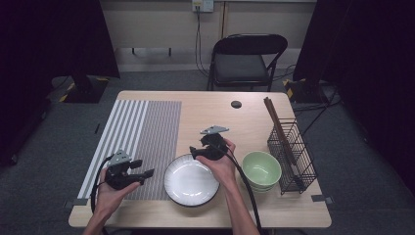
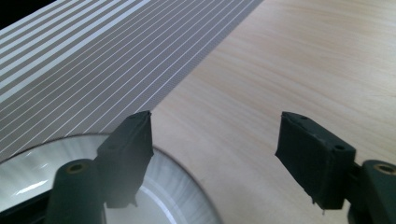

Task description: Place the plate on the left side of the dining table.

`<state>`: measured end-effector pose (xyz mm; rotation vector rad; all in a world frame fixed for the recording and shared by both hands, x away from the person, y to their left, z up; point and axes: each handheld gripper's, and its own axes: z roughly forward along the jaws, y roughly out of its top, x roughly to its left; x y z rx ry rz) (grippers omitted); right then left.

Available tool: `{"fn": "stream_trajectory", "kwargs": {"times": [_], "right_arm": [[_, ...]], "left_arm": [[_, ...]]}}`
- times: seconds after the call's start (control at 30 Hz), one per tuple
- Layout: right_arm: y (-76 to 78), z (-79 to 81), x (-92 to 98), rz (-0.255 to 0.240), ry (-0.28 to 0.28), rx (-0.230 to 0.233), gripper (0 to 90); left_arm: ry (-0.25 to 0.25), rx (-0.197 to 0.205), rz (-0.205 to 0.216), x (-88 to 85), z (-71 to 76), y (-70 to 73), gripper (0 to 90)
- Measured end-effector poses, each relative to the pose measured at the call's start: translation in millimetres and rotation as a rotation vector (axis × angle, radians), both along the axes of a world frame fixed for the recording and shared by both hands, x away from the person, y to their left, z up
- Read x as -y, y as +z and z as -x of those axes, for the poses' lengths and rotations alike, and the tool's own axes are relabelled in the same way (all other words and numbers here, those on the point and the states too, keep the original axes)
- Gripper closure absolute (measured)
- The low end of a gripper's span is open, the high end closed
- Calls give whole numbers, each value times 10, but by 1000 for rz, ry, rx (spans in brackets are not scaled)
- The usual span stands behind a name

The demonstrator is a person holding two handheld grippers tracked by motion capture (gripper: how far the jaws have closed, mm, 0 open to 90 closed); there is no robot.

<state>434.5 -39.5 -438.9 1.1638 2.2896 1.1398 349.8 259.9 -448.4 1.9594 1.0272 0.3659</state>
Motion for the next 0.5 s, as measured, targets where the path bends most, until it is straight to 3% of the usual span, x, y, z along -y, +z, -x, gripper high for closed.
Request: {"fn": "stream_trajectory", "kwargs": {"times": [0.07, 0.3, 0.4, 0.5], "right_arm": [[-3, 49, 0, 6, 26, -8, 351], [-77, 127, 66, -25, 43, -46, 530], [-103, 132, 90, -50, 43, -51, 586], [-132, 110, 110, -66, 32, -69, 634]], "left_arm": [[-19, 5, 16, 57, -13, 30, 432], [-62, 17, 43, 302, -131, 109, 465], [-77, -8, 60, 383, -180, 81, 499], [-83, -36, 50, 433, -237, 13, 525]]}}
